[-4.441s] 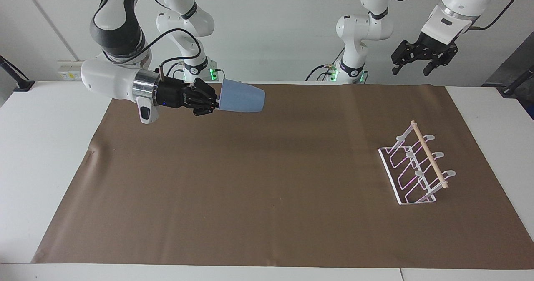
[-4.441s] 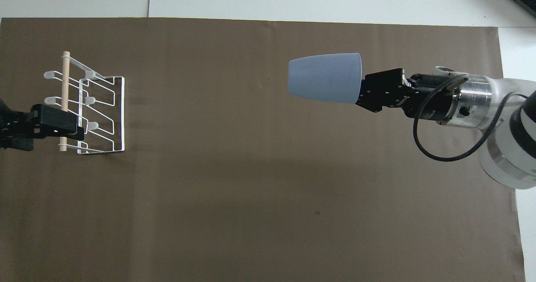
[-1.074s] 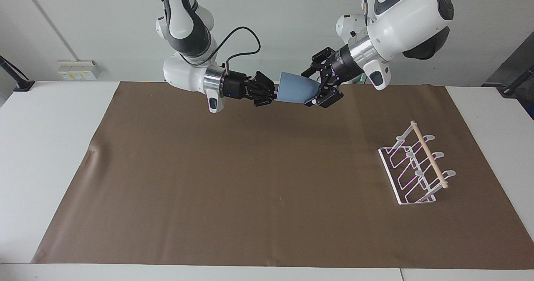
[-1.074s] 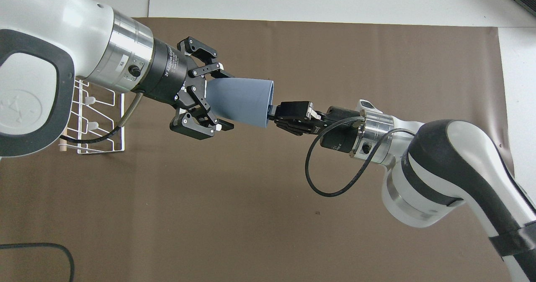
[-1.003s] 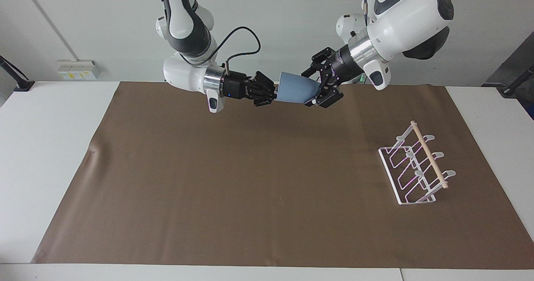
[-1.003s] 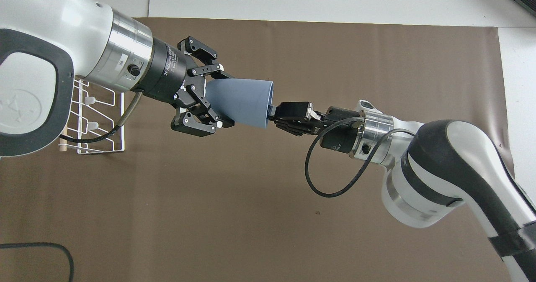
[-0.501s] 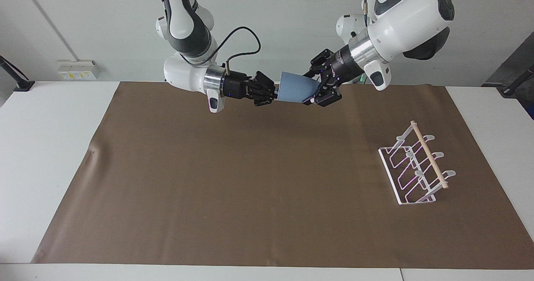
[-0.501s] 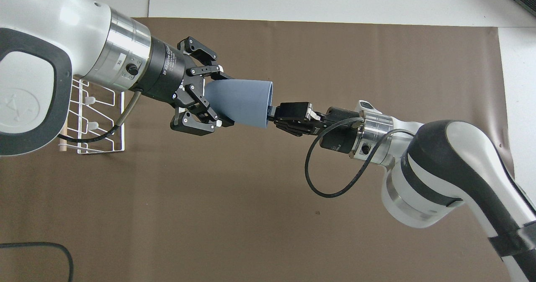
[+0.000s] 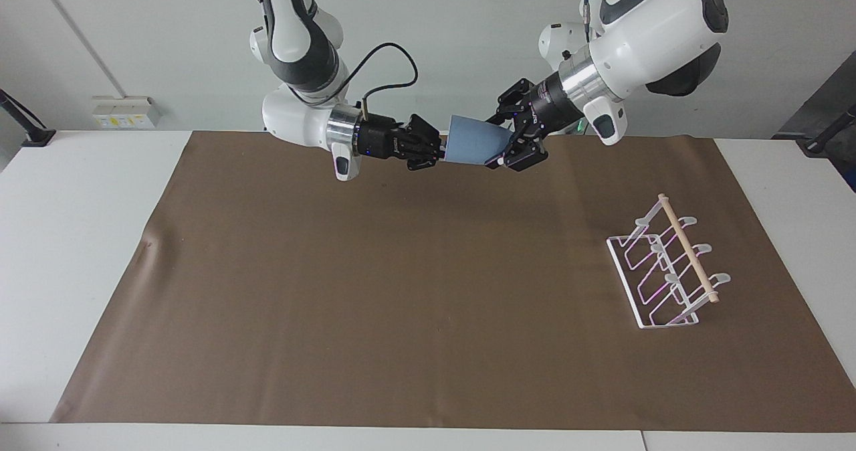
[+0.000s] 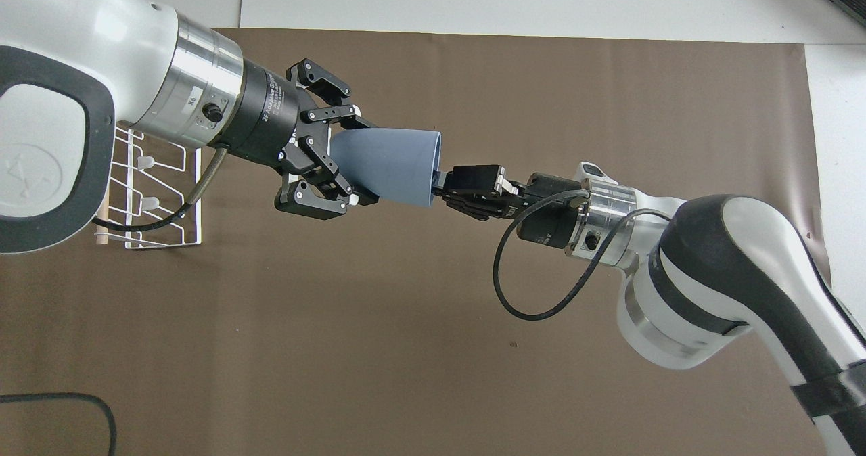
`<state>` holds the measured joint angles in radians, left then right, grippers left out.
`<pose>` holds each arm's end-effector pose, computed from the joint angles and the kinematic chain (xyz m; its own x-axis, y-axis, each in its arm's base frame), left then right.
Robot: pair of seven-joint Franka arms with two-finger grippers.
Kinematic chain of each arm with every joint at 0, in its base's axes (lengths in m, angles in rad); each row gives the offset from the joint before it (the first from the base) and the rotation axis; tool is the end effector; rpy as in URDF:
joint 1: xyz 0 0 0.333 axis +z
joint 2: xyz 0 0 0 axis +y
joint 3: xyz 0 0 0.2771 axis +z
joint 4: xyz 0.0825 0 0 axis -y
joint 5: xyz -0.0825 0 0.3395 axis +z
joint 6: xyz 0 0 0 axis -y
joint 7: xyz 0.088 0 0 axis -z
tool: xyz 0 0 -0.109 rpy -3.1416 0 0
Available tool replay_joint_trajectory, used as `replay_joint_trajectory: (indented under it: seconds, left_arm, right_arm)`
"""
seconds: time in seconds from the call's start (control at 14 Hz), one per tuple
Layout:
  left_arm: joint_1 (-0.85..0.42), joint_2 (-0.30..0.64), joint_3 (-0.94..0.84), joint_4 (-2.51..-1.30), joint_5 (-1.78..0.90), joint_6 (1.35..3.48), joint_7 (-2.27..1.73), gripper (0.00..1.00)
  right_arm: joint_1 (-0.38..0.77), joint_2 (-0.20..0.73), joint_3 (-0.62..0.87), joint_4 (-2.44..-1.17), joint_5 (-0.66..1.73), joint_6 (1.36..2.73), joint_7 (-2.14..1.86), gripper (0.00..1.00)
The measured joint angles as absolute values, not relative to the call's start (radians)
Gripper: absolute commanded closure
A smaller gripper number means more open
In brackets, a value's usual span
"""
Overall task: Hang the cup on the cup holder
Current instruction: 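Close the left gripper around the cup body held by the right gripper, then open the right gripper and pull it back from the cup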
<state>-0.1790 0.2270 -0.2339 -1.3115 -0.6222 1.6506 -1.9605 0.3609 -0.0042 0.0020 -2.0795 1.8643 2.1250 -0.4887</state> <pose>0.5118 -0.2698 0.6046 -0.0494 0.7867 -0.6153 0.9882 -0.0508 -0.1443 0.4897 0.2334 0.4664 0.9629 -0.2554 -0.0872 -0.0942 -0.0155 -0.9954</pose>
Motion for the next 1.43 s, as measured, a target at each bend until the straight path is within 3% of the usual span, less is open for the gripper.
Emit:
replay_joint_trajectory:
  seconds: [0.43, 0.57, 0.79, 0.86, 0.93, 1.43]
  left_arm:
    - [-0.181, 0.216, -0.239, -1.313, -0.622, 1.648, -1.961, 1.00]
    - [-0.181, 0.214, -0.239, -1.314, -0.622, 1.648, -1.961, 1.00]
    - [-0.181, 0.212, -0.239, -1.315, -0.622, 1.648, -1.961, 1.00]
    - [-0.181, 0.212, -0.239, -1.316, -0.622, 1.648, -1.961, 1.00]
    - [-0.181, 0.212, -0.239, -1.317, -0.622, 1.648, -1.961, 1.00]
    - [-0.180, 0.212, -0.237, -1.318, -0.622, 1.648, -1.961, 1.00]
  right_arm:
    - [0.361, -0.004, 0.002, -2.079, 1.864, 2.133, -0.488, 0.73]
    - [0.361, -0.004, 0.002, -2.079, 1.864, 2.133, -0.488, 0.47]
    - [0.361, -0.004, 0.002, -2.079, 1.864, 2.134, -0.487, 0.43]
    - [0.361, -0.004, 0.002, -2.079, 1.864, 2.134, -0.487, 0.27]
    - [0.361, -0.004, 0.002, -2.079, 1.864, 2.134, -0.487, 0.00]
    - [0.359, -0.004, -0.002, -2.078, 1.863, 2.134, -0.488, 0.00]
